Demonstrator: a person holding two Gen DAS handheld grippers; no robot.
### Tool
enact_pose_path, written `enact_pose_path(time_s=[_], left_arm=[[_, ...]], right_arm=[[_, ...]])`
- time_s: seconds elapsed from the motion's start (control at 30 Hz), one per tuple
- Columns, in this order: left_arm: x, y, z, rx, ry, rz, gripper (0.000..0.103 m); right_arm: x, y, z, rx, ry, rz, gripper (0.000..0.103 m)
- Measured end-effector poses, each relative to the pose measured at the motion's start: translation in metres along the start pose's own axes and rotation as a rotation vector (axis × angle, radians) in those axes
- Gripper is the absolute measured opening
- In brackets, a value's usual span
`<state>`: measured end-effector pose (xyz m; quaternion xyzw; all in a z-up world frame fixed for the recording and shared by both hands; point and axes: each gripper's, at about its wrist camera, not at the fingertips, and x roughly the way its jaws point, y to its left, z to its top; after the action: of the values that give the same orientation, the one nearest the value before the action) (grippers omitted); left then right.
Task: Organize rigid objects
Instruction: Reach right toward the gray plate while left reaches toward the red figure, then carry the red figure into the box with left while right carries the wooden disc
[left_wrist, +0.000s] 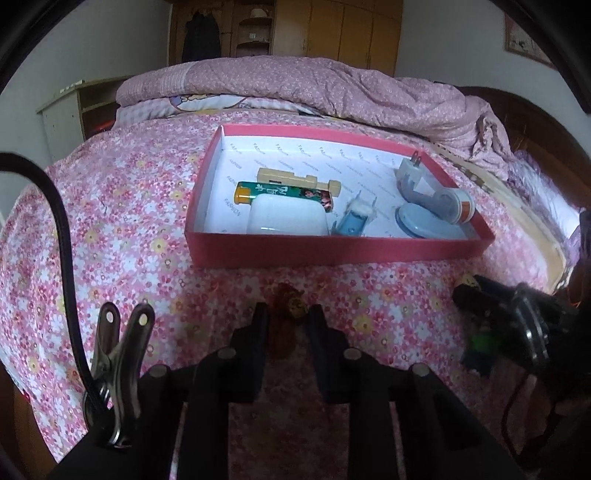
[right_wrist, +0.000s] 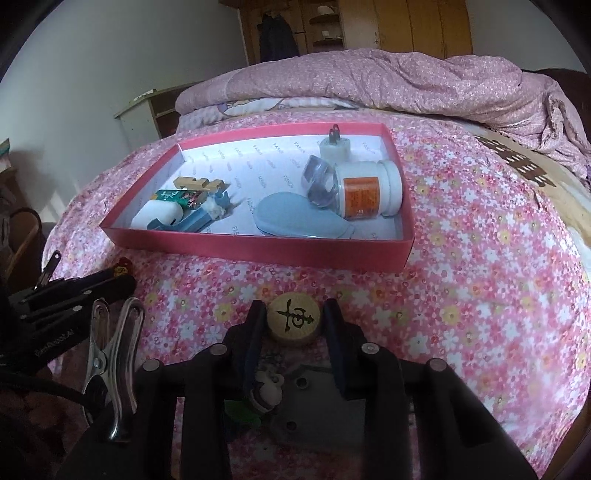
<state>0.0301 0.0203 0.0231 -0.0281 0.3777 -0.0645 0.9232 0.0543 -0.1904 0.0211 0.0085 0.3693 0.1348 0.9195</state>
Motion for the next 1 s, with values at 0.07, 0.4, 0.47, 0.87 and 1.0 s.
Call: enact_pose_path(time_s=[0.07,0.4,0.47,0.87,1.0], left_arm=[[-0.003,0.004,0.001,-0.02,0.003,-0.033,0.022],[-0.024,0.005,0.011,-0.022,-0.046,-0.077,0.022],[-0.025,0.003,0.018,-0.011,-0.052,-0.071,0.022],[-0.011,0.002,0.074,-0.011,-0.107,-0.056,0.022],[0.005,-0.002,0.092,0.005,-0.107,-0.053,0.022]], right_arm=[[-0.001,0.002,0.0,-0.007,0.002,-0.007,0.032],[-0.007,0.004,0.003,0.001,0.009,0.072,0.032],[-0.01,0.007,0.005,-0.006,0.003,0.089,0.032],[-0.017,0.019,0.031,-0.056,-0.043,0.132,0.032],[-0.016,0.021,0.039,-0.066,-0.046,0.138,0.032]])
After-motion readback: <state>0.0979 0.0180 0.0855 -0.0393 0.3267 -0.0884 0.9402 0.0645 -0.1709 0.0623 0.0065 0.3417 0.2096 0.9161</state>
